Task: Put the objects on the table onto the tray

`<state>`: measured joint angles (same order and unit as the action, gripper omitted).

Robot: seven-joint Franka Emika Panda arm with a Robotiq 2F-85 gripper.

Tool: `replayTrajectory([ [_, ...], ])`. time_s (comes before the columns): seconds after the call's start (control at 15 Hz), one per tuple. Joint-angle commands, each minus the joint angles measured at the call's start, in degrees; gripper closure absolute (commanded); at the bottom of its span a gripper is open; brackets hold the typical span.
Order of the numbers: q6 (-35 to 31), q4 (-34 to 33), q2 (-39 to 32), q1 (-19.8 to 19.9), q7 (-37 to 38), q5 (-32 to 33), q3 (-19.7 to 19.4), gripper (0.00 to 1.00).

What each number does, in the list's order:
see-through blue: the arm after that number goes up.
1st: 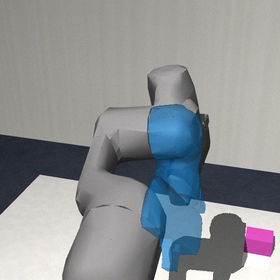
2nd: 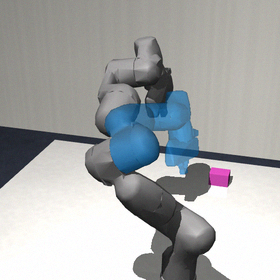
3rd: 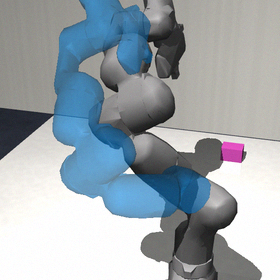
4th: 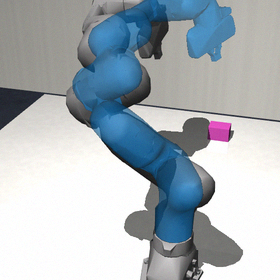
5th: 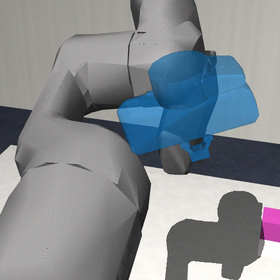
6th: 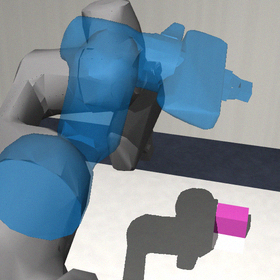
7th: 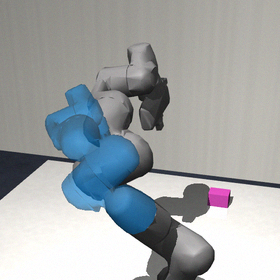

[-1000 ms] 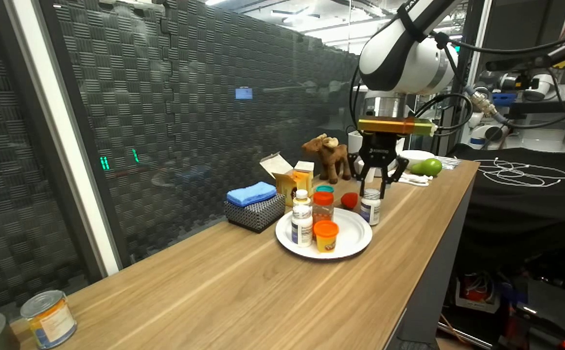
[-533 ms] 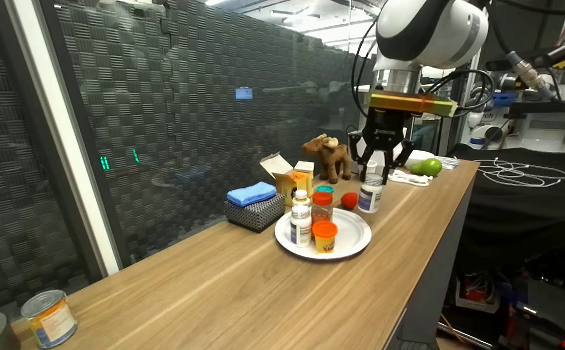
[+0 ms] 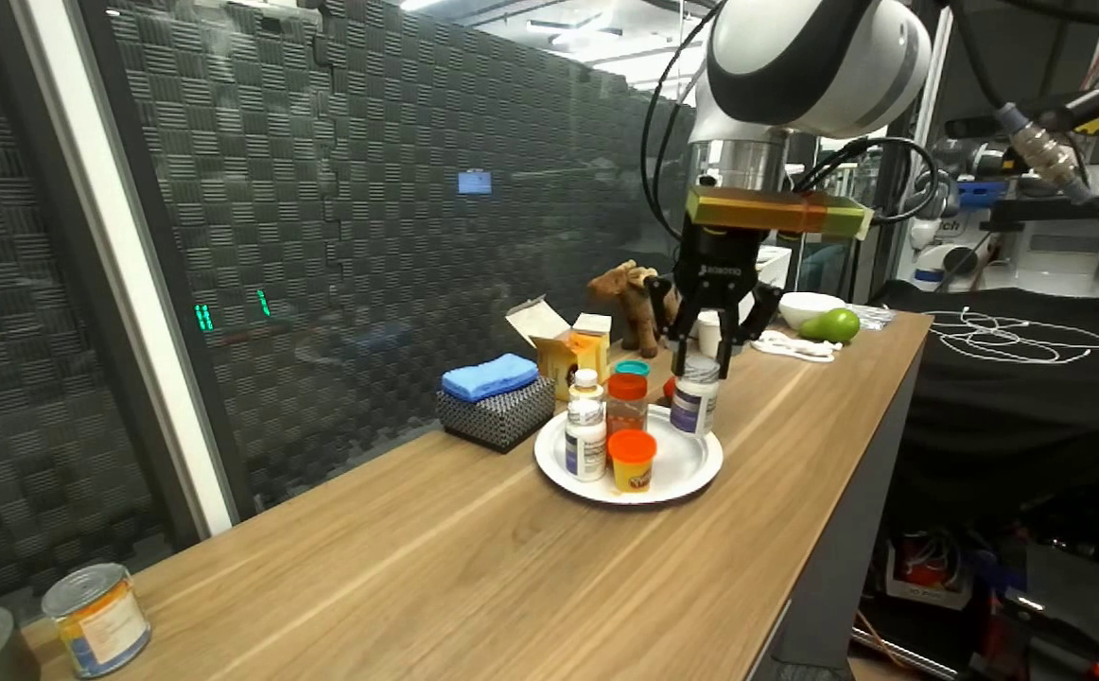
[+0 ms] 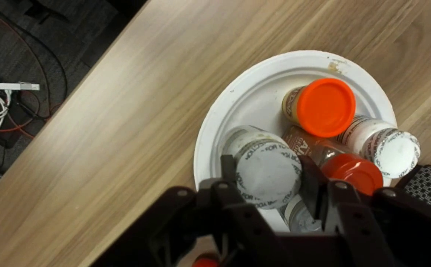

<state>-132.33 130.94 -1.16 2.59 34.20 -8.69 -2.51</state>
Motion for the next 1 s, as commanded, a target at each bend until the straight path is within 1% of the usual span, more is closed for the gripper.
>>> replayTrajectory([
  [0.0,-2.6,-1.2,-3.2,-1.0,1.1,1.2,0.6,0.80],
  [0.13,-3.8,-1.4,-4.9,-1.6,1.3,1.5,0.7,0.80],
  [0.4,-3.2,-2.1,-7.1,-2.4,0.0,0.4,0.7,0.80],
  [0.67,-3.5,-2.0,-6.8,-2.7,-1.1,-0.5,0.7,0.80],
  [0.8,-3.9,-1.5,-6.2,-2.7,-0.6,0.1,0.5,0.80],
  [0.87,-4.1,-1.1,-5.8,-2.7,-0.6,0.5,0.4,0.30],
  [0.93,-4.2,-0.8,-5.4,-2.5,-0.9,0.3,0.3,0.29],
])
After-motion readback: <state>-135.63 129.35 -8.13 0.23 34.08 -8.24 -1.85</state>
